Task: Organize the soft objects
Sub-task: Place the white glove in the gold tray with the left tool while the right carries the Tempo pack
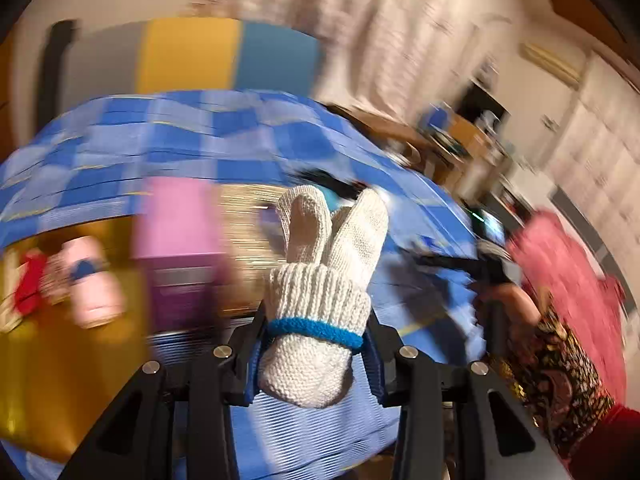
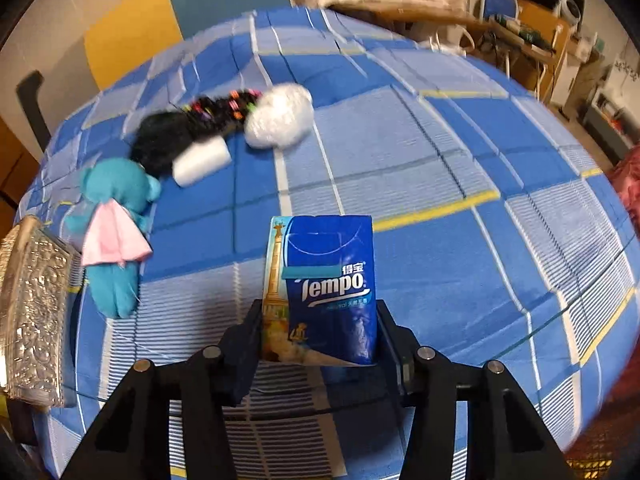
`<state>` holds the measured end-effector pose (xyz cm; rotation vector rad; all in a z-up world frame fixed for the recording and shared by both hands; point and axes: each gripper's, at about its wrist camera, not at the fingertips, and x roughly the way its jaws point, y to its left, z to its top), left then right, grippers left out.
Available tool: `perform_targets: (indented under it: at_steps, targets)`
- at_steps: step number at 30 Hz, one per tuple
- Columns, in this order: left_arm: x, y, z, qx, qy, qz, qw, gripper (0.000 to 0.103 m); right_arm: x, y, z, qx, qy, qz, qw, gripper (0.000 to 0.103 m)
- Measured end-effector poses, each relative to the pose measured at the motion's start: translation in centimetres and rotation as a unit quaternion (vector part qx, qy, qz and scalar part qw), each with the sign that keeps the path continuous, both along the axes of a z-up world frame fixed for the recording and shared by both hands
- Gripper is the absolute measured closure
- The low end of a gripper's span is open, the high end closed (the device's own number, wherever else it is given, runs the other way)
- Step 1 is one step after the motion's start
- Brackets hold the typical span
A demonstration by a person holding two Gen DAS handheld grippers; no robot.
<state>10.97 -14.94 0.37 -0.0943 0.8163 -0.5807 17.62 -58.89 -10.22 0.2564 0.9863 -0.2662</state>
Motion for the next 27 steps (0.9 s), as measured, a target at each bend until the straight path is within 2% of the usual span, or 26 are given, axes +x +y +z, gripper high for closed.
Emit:
perform_targets:
  at_steps: [2, 4, 10, 14, 19, 27]
  targets:
    - [0.4, 3.4, -0.6, 0.008, 0.003, 0.036, 0.9993, 0.063, -0.5, 0.6, 0.5, -0.008, -0.018, -0.005, 1.0, 0.051]
    - [0.8, 6.6, -1.5, 0.005, 0.02, 0.07, 0.9973, 0.063, -1.4, 0.7, 0.7, 0.009, -0.032, -0.016, 0.999, 0.051]
    - [2.5, 14.7, -5.3, 0.001, 0.08, 0.161, 0.9837, 0.063, -3.6, 2.2, 1.1, 0.033, -0.045, -0.04, 0.998, 0.051]
    - [3.0, 17.2, -6.6, 0.006, 0.094, 0.186, 0.978, 0.063, -4.4, 2.9, 1.9, 0.043, -0.063, -0.053, 0.996, 0.051]
    - [3.3, 19.3, -7.2, 0.008, 0.095, 0.201, 0.9748, 0.063, -5.9, 3.9, 3.4, 0.049, -0.085, -0.063, 0.993, 0.051]
    - [4.4, 22.7, -8.8, 0.046, 0.111, 0.232, 0.9653, 0.063, -7.4, 5.6, 5.3, 0.067, -0.107, -0.067, 0.99, 0.051]
